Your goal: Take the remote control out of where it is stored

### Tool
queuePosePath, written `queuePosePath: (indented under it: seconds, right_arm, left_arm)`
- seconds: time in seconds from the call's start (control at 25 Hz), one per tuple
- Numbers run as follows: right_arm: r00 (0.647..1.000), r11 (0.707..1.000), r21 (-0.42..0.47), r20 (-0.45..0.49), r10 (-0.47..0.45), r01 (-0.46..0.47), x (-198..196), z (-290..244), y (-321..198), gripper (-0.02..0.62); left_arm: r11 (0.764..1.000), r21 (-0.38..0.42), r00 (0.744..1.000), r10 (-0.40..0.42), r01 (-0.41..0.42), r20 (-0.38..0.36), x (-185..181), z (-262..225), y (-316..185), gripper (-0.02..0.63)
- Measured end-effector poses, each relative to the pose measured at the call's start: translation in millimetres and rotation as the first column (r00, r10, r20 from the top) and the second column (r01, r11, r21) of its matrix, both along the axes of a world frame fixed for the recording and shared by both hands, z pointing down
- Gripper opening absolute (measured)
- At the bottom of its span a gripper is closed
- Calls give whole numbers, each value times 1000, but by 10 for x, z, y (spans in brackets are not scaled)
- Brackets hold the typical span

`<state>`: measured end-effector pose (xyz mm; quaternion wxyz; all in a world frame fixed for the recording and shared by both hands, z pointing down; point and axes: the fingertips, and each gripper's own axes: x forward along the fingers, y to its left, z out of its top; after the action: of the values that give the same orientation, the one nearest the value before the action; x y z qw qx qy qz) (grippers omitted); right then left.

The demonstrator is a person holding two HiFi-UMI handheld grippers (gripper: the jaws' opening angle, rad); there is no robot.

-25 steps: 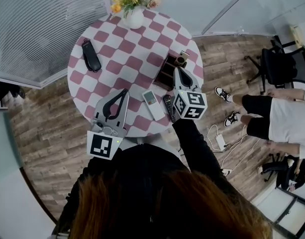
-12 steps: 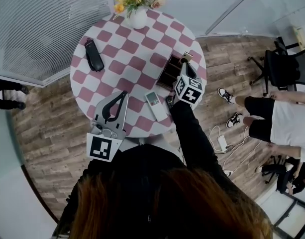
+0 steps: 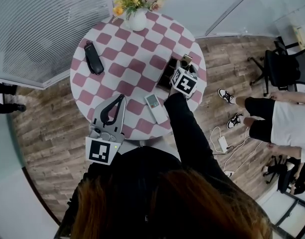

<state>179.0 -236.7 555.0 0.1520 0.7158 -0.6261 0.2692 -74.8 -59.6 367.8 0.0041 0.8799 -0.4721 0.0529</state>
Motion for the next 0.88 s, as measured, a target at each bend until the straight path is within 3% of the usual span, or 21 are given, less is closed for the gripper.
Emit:
queuePosePath:
  seconds: [0.44,0.88]
  right_arm:
    - [999,999,-45,-33,20,-22,28,121,-161,224]
    - [999,999,17,-43,-27,28,28,17,-168,196]
  left_arm:
    - [1000,-6,1000,-26,26,1,-118,15,-18,9]
    - [1000,-12,1000,-21,21,-6,-121,37,-44,9]
